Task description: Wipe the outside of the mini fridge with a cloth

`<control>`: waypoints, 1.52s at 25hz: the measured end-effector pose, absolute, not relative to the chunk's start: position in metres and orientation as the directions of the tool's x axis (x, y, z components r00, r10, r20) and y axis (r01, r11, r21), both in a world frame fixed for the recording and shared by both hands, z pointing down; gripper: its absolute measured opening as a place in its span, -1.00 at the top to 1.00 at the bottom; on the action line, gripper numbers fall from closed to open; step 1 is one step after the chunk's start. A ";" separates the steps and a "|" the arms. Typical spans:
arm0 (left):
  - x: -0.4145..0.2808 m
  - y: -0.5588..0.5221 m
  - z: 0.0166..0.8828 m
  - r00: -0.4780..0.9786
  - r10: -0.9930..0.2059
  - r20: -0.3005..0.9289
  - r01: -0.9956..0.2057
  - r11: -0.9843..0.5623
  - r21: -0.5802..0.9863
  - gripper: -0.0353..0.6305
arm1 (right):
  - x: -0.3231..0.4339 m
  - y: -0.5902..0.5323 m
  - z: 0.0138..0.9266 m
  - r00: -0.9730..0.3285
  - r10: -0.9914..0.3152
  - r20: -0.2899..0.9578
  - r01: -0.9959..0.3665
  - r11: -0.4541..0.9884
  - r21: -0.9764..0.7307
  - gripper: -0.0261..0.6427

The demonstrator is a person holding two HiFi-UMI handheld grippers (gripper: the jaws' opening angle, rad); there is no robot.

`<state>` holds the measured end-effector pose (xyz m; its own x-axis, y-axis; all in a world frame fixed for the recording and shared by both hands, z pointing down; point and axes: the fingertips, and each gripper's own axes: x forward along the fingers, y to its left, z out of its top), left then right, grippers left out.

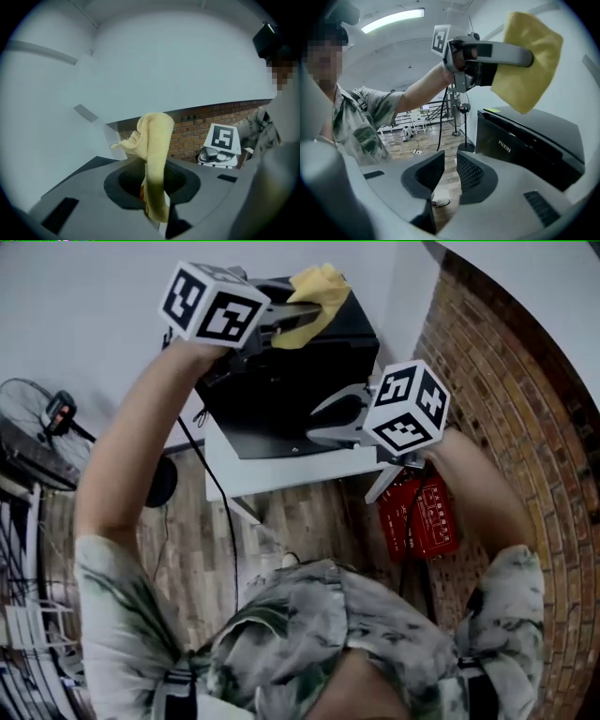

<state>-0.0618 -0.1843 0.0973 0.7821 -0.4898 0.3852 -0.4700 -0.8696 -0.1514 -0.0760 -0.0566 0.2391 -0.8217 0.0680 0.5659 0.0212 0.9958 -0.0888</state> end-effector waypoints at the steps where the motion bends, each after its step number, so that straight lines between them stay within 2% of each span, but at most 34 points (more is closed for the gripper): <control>1: -0.064 -0.196 0.097 0.784 -0.476 0.398 -0.450 -0.878 -0.162 0.62 | -0.088 -0.064 0.237 -0.815 0.073 0.575 0.025 0.996 -0.091 0.63; 8: -0.051 -0.259 0.123 0.770 -0.387 0.508 -0.333 -0.922 -0.196 0.62 | -0.149 -0.081 0.260 -0.779 0.114 0.617 0.068 0.993 -0.098 0.63; 15: -0.019 -0.309 0.168 0.642 -0.388 0.661 -0.304 -0.921 -0.246 0.62 | -0.143 -0.088 0.278 -0.764 0.163 0.624 0.147 0.986 -0.077 0.63; 19: -0.029 -0.327 0.184 0.600 -0.396 0.696 -0.328 -0.914 -0.238 0.63 | -0.133 -0.098 0.280 -0.764 0.177 0.621 0.166 0.983 -0.075 0.63; 24: -0.077 -0.344 0.195 0.537 -0.451 0.713 -0.416 -0.877 -0.242 0.63 | -0.125 -0.099 0.285 -0.760 0.211 0.615 0.200 0.976 -0.088 0.63; 31: -0.182 -0.355 0.207 0.403 -0.544 0.736 -0.566 -0.780 -0.266 0.64 | -0.135 -0.091 0.291 -0.751 0.263 0.606 0.253 0.962 -0.103 0.63; 38: -0.300 -0.350 0.214 0.202 -0.602 0.773 -0.676 -0.656 -0.334 0.64 | -0.148 -0.081 0.297 -0.742 0.299 0.600 0.297 0.949 -0.105 0.63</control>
<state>-0.2996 -0.3503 0.2137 0.2018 -0.6017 0.7728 -0.6763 -0.6563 -0.3344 -0.1483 -0.0809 0.2967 -0.7421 0.2988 0.6000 0.2973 0.9490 -0.1049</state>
